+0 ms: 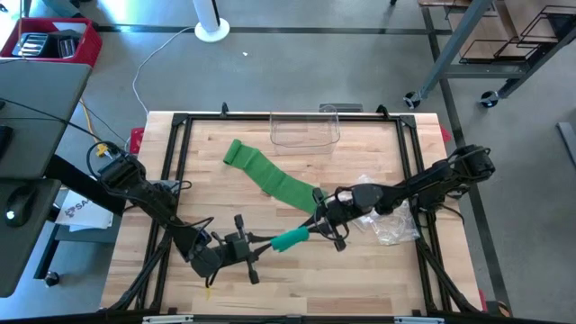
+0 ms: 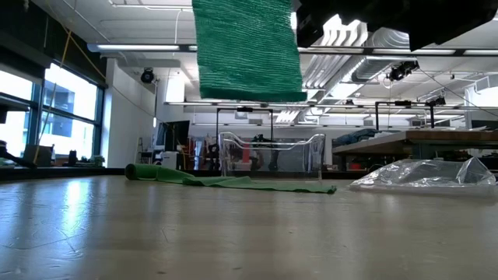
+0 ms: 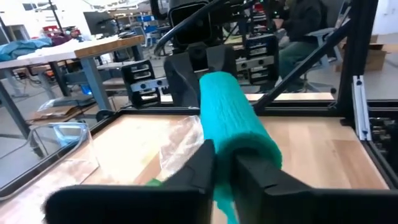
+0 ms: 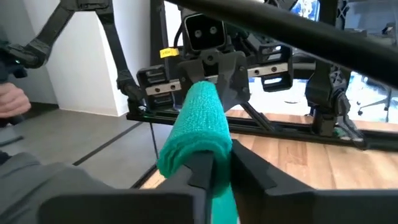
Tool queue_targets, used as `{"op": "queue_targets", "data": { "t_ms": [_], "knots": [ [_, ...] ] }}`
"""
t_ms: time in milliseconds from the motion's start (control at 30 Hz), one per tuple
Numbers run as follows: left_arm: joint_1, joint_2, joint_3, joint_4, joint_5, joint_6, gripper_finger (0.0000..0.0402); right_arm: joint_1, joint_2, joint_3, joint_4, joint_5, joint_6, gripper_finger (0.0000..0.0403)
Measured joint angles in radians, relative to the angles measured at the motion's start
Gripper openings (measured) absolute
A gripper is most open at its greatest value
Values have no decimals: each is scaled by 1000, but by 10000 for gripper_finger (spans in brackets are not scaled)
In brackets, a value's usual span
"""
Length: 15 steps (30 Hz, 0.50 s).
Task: Roll bandage
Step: Roll the blue bandage
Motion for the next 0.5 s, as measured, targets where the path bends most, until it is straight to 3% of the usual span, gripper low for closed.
{"op": "queue_targets", "data": {
  "t_ms": [233,500],
  "knots": [
    [-50,0,0,0,-136,-8,10,1,0,0,0,4,1,126],
    [-164,-1,-14,1,-391,-98,5,1,-28,0,-35,4,0,160]
  ]
}}
